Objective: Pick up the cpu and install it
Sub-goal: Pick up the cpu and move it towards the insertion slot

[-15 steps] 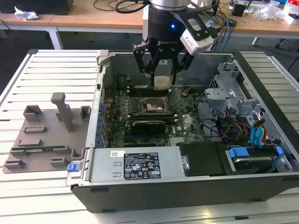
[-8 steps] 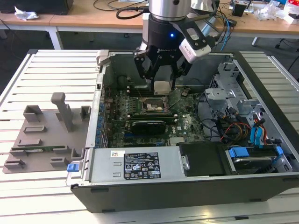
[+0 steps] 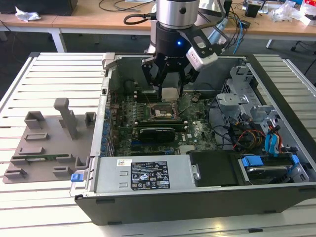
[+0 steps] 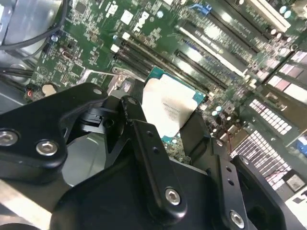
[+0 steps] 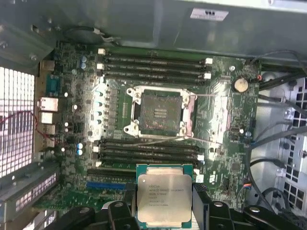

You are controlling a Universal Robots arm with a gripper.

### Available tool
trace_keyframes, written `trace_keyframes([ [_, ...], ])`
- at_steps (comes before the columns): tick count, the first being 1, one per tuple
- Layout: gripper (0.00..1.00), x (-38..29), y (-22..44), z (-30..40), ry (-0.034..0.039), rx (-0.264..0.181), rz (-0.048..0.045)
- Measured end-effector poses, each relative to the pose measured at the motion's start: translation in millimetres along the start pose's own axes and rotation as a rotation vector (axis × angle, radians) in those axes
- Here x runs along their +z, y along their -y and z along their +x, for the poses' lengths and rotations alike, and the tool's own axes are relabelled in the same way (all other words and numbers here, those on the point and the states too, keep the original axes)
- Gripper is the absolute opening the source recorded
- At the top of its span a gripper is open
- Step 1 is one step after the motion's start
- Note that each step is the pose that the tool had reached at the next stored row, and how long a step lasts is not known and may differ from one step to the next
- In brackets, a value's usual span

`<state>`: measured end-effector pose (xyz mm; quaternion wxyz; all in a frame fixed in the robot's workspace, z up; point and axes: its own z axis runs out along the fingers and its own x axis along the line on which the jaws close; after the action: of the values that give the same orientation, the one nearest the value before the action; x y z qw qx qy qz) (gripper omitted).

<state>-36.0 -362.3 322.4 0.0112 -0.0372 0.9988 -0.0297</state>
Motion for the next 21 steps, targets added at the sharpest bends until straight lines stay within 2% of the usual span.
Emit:
trace_keyframes([
  [2, 0.55, 3.6, -3.3, -0.2, 0.0001, 0.0, -0.0001],
  [7, 0.55, 13.8, -5.4, 0.0, 0.0, 0.0, 0.0002],
  [11, 0.55, 19.7, -19.6, -0.9, -0.0003, 0.0, 0.0044],
  [14, 0.55, 25.2, -26.1, -1.3, -0.0003, 0.0, 0.0052],
  [17, 0.55, 30.1, -27.1, -1.3, -0.0003, 0.0, 0.0052],
  [21, 0.55, 33.4, -27.5, -1.3, -0.0005, 0.0, 0.0056],
])
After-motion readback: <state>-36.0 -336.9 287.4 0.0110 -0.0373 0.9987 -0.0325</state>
